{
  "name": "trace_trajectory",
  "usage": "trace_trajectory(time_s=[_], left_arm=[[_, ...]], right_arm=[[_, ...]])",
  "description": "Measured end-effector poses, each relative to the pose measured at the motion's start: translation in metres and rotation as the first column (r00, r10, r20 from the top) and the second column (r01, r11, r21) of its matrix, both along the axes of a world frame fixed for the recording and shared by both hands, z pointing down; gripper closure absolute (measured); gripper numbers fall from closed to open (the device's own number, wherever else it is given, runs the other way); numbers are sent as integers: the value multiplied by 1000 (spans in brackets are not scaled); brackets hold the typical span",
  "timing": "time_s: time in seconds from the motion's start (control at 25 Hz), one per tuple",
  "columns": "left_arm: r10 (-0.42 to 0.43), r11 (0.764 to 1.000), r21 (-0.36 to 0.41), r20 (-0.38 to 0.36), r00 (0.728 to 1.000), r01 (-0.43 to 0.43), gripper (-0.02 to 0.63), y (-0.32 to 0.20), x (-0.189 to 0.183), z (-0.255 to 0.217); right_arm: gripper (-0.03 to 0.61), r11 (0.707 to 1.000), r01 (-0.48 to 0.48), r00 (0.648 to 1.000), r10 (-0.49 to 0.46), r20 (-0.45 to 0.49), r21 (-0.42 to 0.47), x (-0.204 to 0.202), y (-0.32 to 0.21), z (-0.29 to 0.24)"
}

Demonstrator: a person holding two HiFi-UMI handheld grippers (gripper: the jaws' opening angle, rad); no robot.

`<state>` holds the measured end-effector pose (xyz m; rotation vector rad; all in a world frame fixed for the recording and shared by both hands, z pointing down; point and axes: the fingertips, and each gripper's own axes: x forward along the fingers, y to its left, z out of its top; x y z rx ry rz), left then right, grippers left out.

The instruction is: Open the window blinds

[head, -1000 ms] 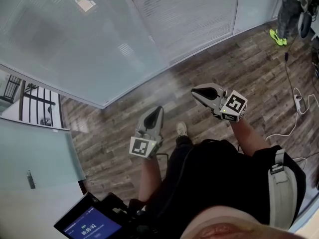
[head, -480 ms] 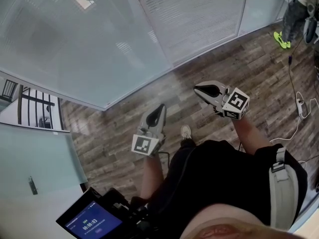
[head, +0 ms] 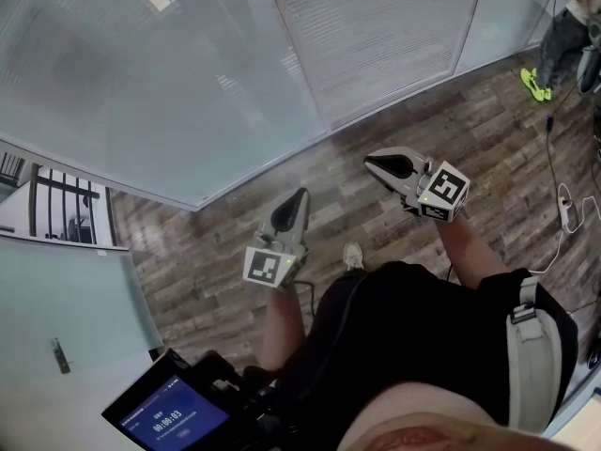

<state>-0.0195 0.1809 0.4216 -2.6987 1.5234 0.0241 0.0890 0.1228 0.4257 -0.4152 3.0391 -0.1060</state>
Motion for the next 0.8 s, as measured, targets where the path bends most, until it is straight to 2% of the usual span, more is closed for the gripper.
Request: trace_trajectory(time_s=[0.12, 0.36, 0.56, 0.8], left_arm=[[2, 1000, -12, -2, 1000, -2, 611, -24, -19, -3], [21, 1000, 12, 12, 1000, -22, 611, -29, -25, -4], [66, 998, 3, 9, 998, -66, 611, -80, -51, -3], [112, 993, 24, 18, 994, -113, 611, -82, -48, -3]], right_arm=[[574, 1000, -2, 1000, 2, -7, 2, -17, -23, -6], [574, 999, -32, 999, 32, 17, 22, -19, -27, -9], [574, 999, -46, 999, 46, 7, 23, -49, -71, -9], [574, 997, -71, 997, 71, 12, 29, -49, -68, -8]])
